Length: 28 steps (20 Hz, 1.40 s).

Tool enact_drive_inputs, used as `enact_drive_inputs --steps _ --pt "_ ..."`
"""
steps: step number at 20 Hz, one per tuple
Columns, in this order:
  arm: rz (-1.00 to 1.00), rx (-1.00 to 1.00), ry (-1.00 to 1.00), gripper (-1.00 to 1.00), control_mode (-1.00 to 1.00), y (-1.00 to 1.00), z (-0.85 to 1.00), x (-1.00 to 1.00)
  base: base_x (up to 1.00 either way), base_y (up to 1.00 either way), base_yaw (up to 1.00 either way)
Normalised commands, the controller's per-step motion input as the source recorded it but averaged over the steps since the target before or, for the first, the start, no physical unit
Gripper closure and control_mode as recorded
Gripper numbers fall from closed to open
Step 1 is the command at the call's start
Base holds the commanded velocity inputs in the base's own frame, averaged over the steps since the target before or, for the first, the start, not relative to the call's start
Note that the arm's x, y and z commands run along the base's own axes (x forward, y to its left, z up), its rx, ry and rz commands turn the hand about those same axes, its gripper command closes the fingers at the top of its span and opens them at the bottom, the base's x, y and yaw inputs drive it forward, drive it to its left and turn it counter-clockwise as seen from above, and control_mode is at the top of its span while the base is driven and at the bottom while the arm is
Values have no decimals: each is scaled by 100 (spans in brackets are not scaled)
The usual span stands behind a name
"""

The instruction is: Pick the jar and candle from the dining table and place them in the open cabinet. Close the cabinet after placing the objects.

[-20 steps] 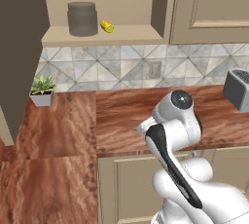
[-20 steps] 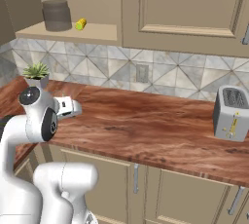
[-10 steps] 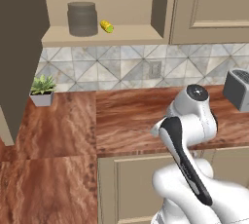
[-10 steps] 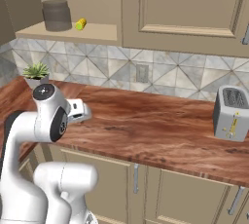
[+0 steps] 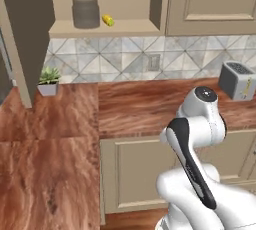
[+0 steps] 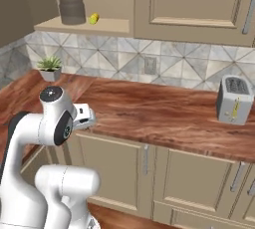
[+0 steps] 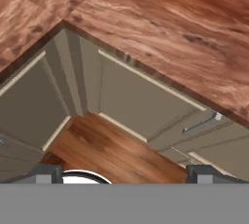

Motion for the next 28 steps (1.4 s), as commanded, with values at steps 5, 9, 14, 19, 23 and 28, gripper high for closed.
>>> enact_drive_inputs --steps 5,9,14,19,23,28 --pt "0 0 0 -100 100 0 0 0 -88 -2 -8" --pt "0 0 0 -100 100 0 0 0 -19 -9 -47" --pt "0 0 0 -100 100 0 0 0 -11 -7 -69" --pt "0 0 0 -100 100 0 0 0 -6 -1 -71" --pt "0 0 0 -100 100 0 0 0 0 -1 -67" --pt "0 0 0 -100 100 0 0 0 3 0 -59"
